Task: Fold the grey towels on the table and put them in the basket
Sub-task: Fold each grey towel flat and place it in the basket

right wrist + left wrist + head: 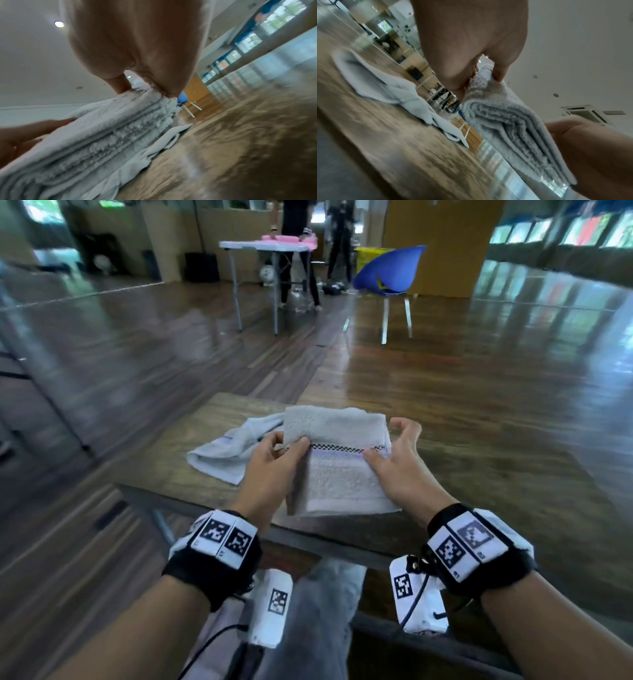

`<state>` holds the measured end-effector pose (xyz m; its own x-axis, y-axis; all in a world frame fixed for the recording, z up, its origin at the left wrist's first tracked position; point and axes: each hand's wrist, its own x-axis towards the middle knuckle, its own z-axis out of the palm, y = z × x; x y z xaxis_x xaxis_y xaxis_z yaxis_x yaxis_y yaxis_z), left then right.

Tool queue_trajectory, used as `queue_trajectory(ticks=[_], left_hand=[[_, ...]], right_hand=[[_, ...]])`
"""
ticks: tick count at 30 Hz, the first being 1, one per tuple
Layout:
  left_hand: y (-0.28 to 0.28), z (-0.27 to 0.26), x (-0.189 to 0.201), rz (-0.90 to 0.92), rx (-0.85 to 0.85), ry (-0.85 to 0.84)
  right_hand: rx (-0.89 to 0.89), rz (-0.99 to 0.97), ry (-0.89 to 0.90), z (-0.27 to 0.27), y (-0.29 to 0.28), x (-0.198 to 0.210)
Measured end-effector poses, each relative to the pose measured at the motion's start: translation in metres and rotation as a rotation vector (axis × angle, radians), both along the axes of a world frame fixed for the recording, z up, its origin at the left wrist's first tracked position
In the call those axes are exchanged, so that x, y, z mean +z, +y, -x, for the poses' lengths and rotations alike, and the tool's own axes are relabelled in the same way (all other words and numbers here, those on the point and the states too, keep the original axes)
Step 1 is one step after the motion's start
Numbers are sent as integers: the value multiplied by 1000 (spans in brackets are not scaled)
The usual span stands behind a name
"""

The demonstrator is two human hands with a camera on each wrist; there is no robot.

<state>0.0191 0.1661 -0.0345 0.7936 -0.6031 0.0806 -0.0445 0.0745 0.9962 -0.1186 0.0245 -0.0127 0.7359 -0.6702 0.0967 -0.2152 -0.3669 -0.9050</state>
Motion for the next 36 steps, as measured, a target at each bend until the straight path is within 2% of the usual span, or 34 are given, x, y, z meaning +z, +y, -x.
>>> queue_trajectory(ticks=[2,7,13,16,19,23,26,32,36], left_hand=[[40,-21,-8,2,89,-21],[140,-60,-46,-43,317,109],[221,-76,-124,-184,646,238],[244,-67,-166,-244,713,267],[254,-56,-210,-336,706,340],[247,-47,-256,-450,527,533],[233,-49,-280,-463,513,697],[209,-61,-319,-453,516,885],[203,-62,-344,-526,498,962]], right_hand=[[124,56,32,-31,26,-3],[387,64,130,-104,97,-25],[636,42,299,-167,167,-89],[727,5,412,-187,193,-128],[742,-1,543,-198,208,-166],[714,-9,770,-203,207,-207],[704,4,896,-211,201,-227],[684,36,1007,-228,194,-258],[691,30,1043,-228,186,-275]])
